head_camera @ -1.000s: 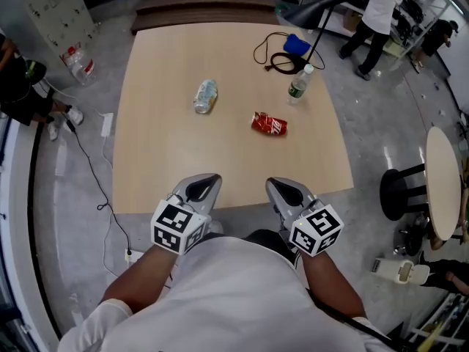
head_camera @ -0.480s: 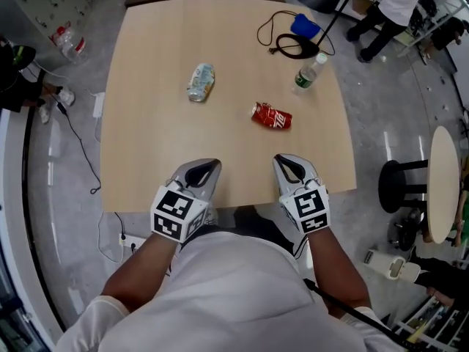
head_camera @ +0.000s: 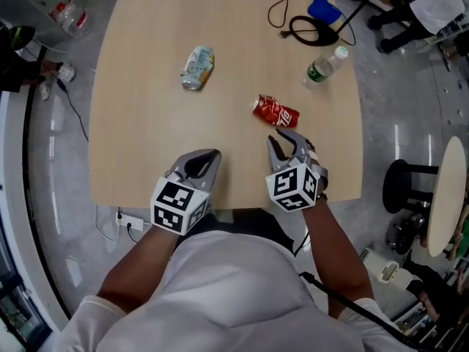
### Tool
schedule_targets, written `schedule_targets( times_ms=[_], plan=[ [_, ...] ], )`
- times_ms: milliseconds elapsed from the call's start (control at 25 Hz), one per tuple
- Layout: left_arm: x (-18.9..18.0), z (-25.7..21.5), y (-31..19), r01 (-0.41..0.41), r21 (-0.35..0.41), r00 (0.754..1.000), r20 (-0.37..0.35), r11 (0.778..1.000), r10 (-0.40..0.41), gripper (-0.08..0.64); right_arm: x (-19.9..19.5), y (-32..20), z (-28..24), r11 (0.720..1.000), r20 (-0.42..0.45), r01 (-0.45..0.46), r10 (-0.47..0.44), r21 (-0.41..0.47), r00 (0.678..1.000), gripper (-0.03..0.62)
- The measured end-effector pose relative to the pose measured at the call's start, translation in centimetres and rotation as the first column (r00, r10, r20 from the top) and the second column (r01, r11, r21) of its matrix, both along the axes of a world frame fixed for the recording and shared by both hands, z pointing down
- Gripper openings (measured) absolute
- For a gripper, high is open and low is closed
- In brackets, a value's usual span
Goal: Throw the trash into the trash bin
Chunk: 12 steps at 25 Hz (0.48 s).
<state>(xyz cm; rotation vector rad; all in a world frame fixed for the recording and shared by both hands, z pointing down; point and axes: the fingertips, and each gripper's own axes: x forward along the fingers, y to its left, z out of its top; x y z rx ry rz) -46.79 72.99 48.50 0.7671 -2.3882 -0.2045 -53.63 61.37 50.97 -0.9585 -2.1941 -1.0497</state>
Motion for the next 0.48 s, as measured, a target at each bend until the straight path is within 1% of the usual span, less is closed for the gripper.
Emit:
schedule_targets(
  times_ms=[120, 240, 280, 480],
  plan=[
    [-0.9, 0.9, -1.0, 0.006, 0.006, 1.0, -0.022, 1.0, -0.006, 0.008, -1.3, 0.0, 1.7, 0.997, 0.01, 0.034, -0.035, 0.075, 0.999, 0.117],
    [-1.5, 1.1, -1.6, 0.012, 0.011, 0.999, -0.031, 1.0, -0.012, 0.008, -2.2, -0.1, 3.3, 0.986, 0.012, 0.068, -0.07, 0.151, 0.997, 0.15],
    [-1.6, 1.2, -1.7, 0.016, 0.01, 0.999, -0.034, 1.0, -0.015, 0.008, -2.4, -0.1, 3.8, 0.981, 0.011, 0.079, -0.083, 0.176, 0.997, 0.168],
    [-1.7, 2.0, -1.4, 0.033, 0.005, 0.998, -0.062, 0.999, -0.033, 0.008, -3.8, -0.3, 6.3, 0.944, -0.003, 0.131, -0.137, 0.302, 0.991, 0.193]
  ],
)
